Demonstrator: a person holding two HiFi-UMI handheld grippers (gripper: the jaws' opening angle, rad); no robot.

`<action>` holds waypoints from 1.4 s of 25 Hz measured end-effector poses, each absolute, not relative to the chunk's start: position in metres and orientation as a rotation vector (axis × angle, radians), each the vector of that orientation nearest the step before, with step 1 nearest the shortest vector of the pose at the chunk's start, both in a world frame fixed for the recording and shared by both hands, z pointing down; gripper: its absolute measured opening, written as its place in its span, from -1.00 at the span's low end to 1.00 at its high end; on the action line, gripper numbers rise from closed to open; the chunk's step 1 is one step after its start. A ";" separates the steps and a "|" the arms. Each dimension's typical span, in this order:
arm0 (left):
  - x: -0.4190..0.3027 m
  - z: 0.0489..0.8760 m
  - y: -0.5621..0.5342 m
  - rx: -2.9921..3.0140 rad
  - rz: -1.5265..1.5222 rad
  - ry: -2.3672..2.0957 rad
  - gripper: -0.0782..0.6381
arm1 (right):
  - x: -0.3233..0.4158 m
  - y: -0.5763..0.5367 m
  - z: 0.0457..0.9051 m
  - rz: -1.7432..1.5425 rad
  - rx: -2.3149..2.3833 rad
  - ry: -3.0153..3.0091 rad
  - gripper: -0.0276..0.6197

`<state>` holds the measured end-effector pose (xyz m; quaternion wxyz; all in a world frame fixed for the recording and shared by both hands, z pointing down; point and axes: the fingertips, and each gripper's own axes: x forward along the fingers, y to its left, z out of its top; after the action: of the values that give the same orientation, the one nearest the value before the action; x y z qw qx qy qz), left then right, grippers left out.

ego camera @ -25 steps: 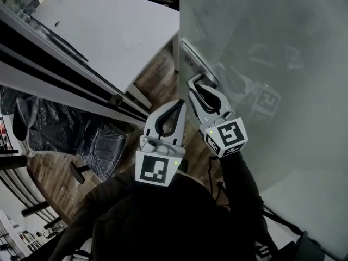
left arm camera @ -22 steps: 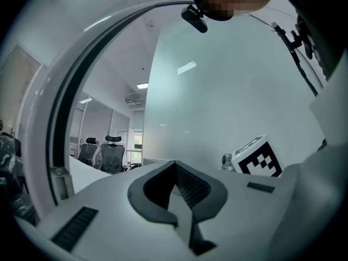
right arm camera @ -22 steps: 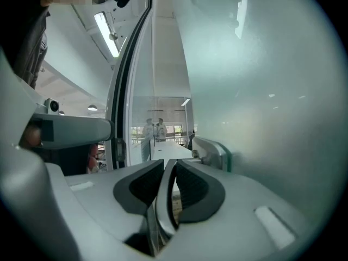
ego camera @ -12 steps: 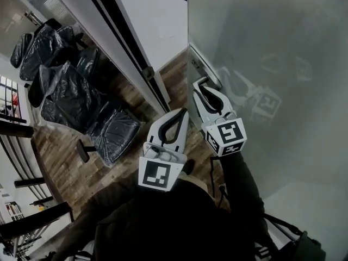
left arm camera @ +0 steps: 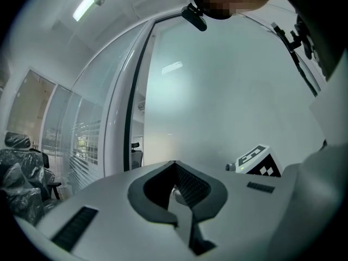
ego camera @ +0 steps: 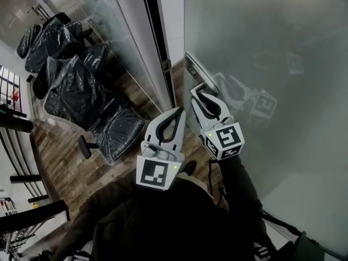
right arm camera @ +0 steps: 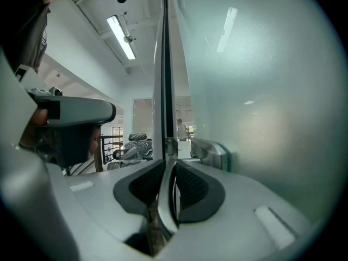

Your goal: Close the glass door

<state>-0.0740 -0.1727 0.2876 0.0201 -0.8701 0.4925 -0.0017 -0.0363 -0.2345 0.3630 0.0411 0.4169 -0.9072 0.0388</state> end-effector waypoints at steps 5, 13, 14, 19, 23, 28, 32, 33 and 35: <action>-0.092 0.277 -0.158 -2.701 0.022 1.494 -0.79 | -0.060 -0.212 0.361 0.111 1.233 -2.795 -0.70; -0.107 0.270 -0.153 -2.693 0.031 1.485 -0.79 | -0.079 -0.194 0.361 0.110 1.178 -2.816 -0.70; -0.108 0.270 -0.153 -2.689 0.032 1.487 -0.79 | -0.080 -0.193 0.361 0.111 1.172 -2.818 -0.70; -0.113 0.267 -0.153 -2.673 0.030 1.505 -0.79 | -0.082 -0.189 0.361 0.104 1.159 -2.822 -0.70; -0.117 0.269 -0.152 -2.659 0.031 1.514 -0.79 | -0.082 -0.186 0.364 0.095 1.158 -2.819 -0.70; -0.120 0.269 -0.153 -2.658 0.031 1.520 -0.79 | -0.087 -0.183 0.364 0.094 1.143 -2.821 -0.70; -0.119 0.268 -0.155 -2.655 0.042 1.519 -0.79 | -0.085 -0.183 0.365 0.096 1.144 -2.818 -0.70; -0.119 0.268 -0.155 -2.655 0.041 1.517 -0.79 | -0.085 -0.183 0.366 0.095 1.144 -2.817 -0.70; -0.119 0.269 -0.157 -2.655 0.042 1.514 -0.79 | -0.085 -0.184 0.366 0.096 1.144 -2.815 -0.70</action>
<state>-0.1190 -0.1567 0.2687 0.0426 -0.8679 0.4948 0.0137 -0.0853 -0.1836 0.3663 0.0506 0.3758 -0.9248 0.0314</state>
